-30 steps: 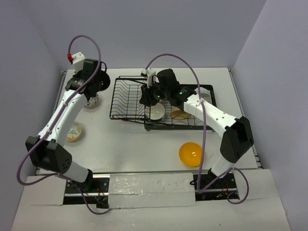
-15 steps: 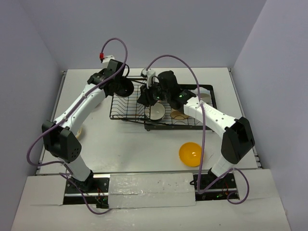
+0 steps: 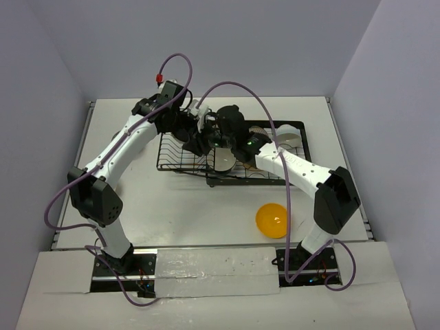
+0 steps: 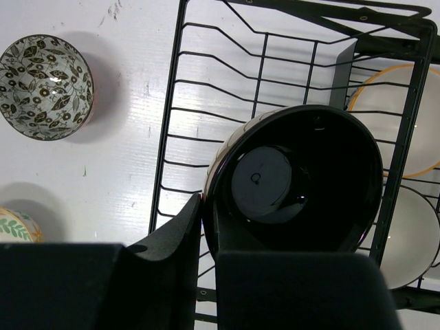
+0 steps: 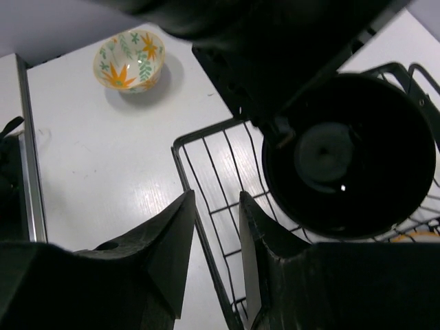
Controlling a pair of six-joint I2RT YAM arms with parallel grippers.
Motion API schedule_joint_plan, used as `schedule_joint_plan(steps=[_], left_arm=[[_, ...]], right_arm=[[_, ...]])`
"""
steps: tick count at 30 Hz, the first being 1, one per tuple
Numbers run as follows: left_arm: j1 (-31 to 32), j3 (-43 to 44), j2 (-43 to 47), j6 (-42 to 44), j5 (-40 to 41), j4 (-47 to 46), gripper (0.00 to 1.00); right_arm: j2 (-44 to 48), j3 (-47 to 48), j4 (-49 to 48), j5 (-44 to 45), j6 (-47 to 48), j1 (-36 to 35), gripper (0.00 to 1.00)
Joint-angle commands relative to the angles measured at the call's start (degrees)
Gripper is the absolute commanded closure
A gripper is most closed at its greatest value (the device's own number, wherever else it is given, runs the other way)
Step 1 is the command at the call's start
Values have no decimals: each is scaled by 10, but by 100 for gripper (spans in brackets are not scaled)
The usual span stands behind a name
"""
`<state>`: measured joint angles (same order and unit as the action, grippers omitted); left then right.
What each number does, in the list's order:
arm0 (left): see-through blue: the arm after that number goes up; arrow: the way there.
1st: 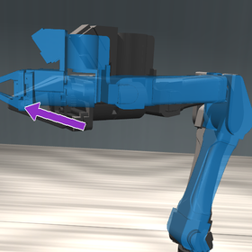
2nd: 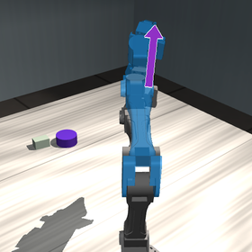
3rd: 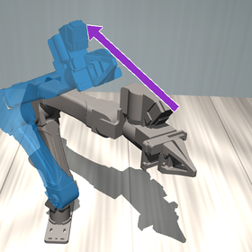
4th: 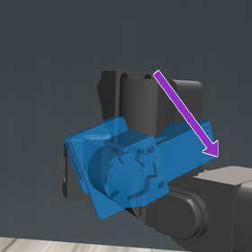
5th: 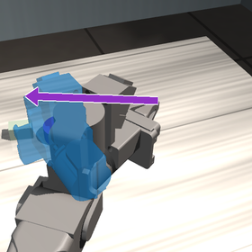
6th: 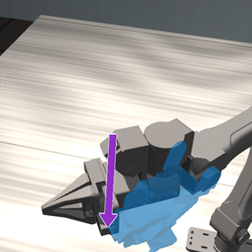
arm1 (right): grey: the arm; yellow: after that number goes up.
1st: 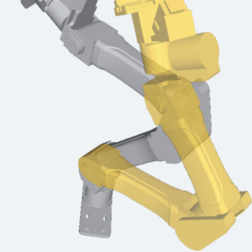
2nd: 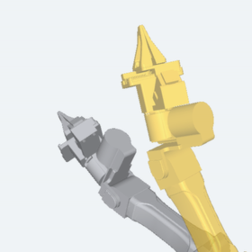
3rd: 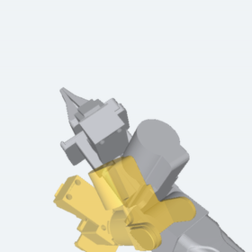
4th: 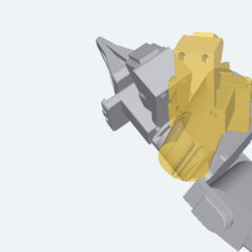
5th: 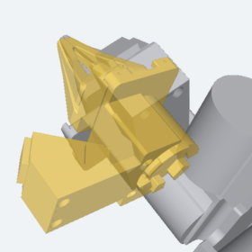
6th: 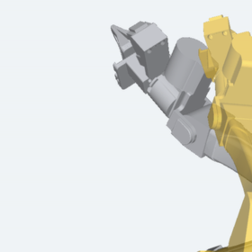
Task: Load the bowls into the dish rack
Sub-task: Pass from the left arm to the right
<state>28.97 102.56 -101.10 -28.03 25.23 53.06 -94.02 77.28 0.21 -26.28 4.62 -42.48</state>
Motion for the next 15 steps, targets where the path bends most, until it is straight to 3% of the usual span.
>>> schedule_joint_plan(steps=[1,15], left_arm=[[4,45,8,12,-12,-9,100],[6,61,15,17,-61,-1,100]], right_arm=[[-24,44,-17,4,21,-10,60],[-79,63,-27,45,23,-21,60]])
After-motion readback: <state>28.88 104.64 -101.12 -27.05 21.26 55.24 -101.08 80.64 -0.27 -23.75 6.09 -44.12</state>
